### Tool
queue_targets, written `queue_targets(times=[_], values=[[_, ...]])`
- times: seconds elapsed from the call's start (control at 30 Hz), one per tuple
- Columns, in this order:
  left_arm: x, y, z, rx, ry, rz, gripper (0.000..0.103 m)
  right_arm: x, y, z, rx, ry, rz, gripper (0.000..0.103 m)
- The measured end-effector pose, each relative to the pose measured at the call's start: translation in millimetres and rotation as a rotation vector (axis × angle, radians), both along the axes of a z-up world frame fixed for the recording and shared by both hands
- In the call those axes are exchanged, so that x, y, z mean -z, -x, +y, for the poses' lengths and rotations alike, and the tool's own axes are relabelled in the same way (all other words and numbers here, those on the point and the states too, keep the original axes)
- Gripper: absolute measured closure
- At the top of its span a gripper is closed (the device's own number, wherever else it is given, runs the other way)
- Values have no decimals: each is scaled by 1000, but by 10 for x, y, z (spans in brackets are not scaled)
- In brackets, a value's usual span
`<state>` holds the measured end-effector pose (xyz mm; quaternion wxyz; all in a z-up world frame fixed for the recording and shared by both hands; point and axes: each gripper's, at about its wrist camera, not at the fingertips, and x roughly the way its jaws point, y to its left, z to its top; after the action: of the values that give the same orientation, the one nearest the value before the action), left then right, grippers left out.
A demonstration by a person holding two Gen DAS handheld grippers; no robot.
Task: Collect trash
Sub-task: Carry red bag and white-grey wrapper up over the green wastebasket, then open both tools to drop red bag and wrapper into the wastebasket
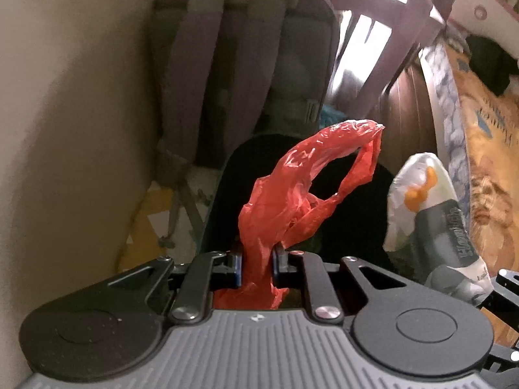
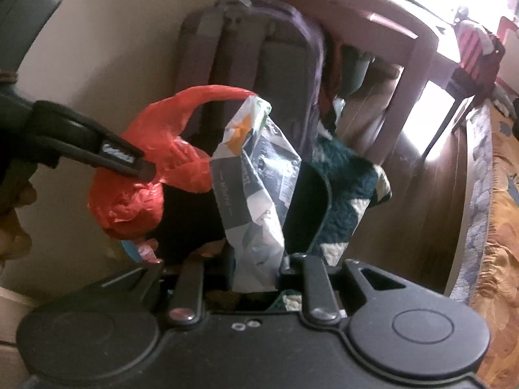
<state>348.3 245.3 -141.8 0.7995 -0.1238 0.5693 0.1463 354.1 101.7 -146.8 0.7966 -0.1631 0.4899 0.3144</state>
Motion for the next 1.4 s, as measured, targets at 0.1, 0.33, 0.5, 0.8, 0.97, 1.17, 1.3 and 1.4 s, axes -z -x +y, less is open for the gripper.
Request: queue_targets(times=[0.1,0.33,0.5,0.8,0.97,1.17,1.3,1.4], values=[[144,-50,-32,31,-13,42,88,193,-64,106,10,41,57,82],[374,-134,-112,92,-19,96,88,484,-58,233,-3,140,83,81],[502,-191,-142,124,-19,128,88,583,-70,276,-2,177,95,76],[634,-246,-213,167,-18,154,79,636,-77,292,-6,186,119,70],[611,-214,-177,154,8,132,55,569,-83,224,-9,148,132,64],[456,-107,-158,149,10,69,32,416,-45,140,7,94,129,54],[349,-24,-188,146,-4,48,32,298,-33,54,29,56,119,50],[253,46,-197,147,-13,24,32,208,-47,-36,44,19,110,45]])
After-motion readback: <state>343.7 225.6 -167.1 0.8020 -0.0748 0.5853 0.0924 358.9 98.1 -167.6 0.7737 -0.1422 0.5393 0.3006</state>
